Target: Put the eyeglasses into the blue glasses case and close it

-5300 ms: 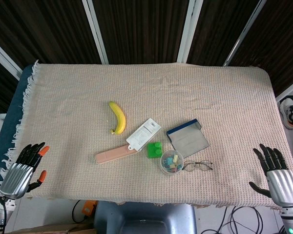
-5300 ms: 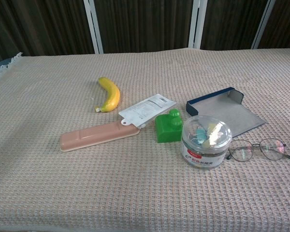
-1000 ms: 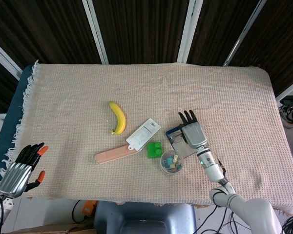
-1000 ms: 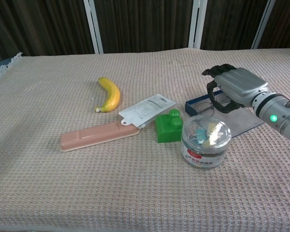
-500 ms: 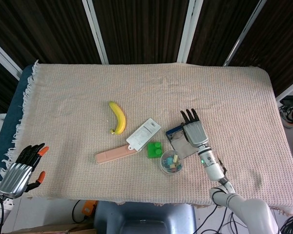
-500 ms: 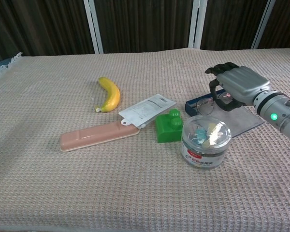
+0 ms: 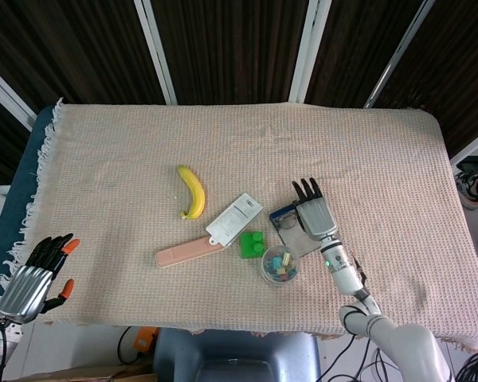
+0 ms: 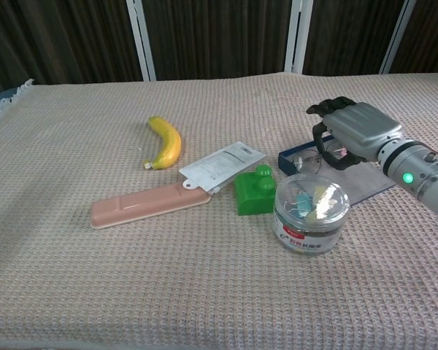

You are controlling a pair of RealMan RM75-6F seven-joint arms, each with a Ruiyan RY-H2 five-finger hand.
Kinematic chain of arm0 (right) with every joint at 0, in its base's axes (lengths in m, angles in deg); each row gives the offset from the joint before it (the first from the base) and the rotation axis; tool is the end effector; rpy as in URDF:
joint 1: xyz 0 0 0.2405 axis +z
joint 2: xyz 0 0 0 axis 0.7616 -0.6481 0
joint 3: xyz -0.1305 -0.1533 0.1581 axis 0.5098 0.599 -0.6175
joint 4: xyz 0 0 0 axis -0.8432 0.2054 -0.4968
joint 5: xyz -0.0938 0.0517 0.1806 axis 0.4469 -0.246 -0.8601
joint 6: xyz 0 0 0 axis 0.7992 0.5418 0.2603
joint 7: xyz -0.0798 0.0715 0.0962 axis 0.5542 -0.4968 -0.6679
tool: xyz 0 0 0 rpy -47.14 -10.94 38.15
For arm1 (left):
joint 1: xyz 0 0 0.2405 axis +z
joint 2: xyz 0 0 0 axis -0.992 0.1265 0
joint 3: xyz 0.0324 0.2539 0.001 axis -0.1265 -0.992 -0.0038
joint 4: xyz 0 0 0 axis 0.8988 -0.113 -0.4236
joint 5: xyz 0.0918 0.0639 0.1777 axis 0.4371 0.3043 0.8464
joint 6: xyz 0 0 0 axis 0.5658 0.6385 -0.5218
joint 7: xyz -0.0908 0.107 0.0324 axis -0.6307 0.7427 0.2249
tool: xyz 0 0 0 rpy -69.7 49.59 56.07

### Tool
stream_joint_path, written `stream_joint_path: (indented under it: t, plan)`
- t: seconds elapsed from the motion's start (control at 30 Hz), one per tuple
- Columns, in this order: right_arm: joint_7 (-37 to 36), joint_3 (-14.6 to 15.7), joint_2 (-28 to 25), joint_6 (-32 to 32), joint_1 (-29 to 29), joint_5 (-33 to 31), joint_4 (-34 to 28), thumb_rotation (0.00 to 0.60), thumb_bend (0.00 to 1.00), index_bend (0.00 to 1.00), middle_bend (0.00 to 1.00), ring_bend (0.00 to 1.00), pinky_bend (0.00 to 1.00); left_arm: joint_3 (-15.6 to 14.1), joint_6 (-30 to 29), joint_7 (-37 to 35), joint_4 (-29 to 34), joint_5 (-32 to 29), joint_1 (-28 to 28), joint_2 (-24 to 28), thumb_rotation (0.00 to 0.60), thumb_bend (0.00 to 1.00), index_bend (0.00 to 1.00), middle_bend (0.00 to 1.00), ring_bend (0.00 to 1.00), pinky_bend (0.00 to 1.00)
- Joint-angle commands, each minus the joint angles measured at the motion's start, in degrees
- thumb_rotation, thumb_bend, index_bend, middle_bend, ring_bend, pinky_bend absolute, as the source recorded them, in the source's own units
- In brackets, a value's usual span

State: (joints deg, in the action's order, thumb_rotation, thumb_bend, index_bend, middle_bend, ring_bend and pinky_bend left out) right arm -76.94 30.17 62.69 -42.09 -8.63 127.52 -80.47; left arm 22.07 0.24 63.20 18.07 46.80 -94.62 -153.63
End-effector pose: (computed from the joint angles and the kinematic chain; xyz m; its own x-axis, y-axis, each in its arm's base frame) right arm -0.2289 -0.3859 -0.0574 0.6882 0.0313 0.7249 -0.6880 -0.2892 0.6657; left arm -0.2994 0.1954 0.1385 0.4038 0.1269 0.9060 0.8941 -0.2644 -0.3615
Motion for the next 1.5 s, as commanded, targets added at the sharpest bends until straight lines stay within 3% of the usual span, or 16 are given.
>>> stream_joint_path:
  t: [0.03,0.33,0.43,0.53,0.77,1.5]
  plan:
    - [-0.08,0.01,-0.07,-0.11,-0.07,0.01,-0.13,0.6,0.59,0.59,0.2,0.0,0.0,-0.02,-0.02,-0.01,-0.01,0.04,0.0,0.0,0.6,0.46,0.0,0.0,0.0,0.06]
    - [-0.89,0.17,-1.02,-1.39,-0.43,0.45,-1.26,0.6,0.59,0.55,0.2,0.0,0.0,-0.02,-0.03,-0.01,-0.01,0.0,0.0,0.0,0.6,0.46,0.0,0.0,0.0,0.06]
    - [-0.41,0.93,-1.88,-3.01,-1.29,1.24,-1.92,0.6,0.5,0.52,0.2,0.0,0.0,0.0,-0.09,-0.05,0.0,-0.04,0.03,0.01,0.6,0.46,0.0,0.0,0.0,0.06]
    - [0.37,1.3,-2.62,-4.06,-2.09,1.53,-2.77,0.6,0.35,0.47,0.2,0.0,0.0,-0.03,0.0,0.05,0.03,-0.05,0.01,-0.01,0.6,0.46,0.0,0.0,0.0,0.06]
    - [2.29,1.03,-3.4,-3.11,-2.41,0.84,-3.31,0.6,0.25,0.39,0.17,0.0,0.0,-0.14,0.12,0.27,0.19,0.19,-0.08,-0.06,0.6,0.46,0.0,0.0,0.0,0.06]
    - [6.9,-2.86,-0.31,0.2,0.66,-2.91,-0.95,0.6,0.22,0.37,0.16,0.0,0.0,0.07,0.34,-0.45,-0.14,-0.38,-0.21,0.09,0.6,0.46,0.0,0.0,0.0,0.07]
